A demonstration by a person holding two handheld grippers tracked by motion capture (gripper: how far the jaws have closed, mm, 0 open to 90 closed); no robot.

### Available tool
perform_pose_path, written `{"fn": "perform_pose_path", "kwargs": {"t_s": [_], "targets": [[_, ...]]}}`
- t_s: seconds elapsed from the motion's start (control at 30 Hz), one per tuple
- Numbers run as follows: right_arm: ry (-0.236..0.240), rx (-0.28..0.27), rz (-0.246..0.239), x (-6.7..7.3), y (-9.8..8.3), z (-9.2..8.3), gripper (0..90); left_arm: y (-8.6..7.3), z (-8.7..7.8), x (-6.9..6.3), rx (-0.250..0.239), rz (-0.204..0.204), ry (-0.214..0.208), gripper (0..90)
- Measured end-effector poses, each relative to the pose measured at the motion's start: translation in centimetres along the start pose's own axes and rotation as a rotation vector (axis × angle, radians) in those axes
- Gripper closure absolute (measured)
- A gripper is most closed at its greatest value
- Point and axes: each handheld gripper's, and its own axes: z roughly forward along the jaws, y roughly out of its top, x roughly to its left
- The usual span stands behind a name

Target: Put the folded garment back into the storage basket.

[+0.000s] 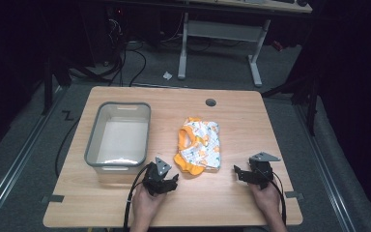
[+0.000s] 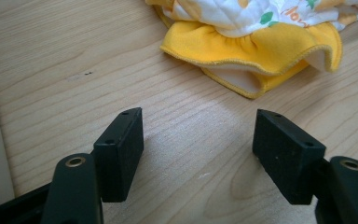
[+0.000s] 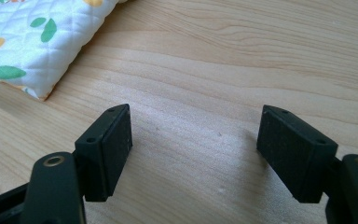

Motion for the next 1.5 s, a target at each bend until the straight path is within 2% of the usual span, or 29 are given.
{"fn": "perform_pose_path", "kwargs": {"t_s": [0.43,0.93,1.27,1.5], "targets": [[0.000,0.000,-0.001,-0.01,0.00,0.01,26.7,0.01,0.00,-0.03,0.002,0.000,0.002,34.0],[0.000,0.000,-0.001,0.00,0.01,0.01,26.7,0.03,0.08,-0.03,0.003,-0.015,0.012,30.0],[0.000,0.001,-0.001,0.00,0.01,0.01,26.7,0.08,0.15,-0.18,0.012,-0.005,0.007,25.2],[0.000,0.001,0.000,0.01,0.01,0.00,26.7,0.10,0.16,-0.30,0.011,-0.011,0.008,25.5]]}}
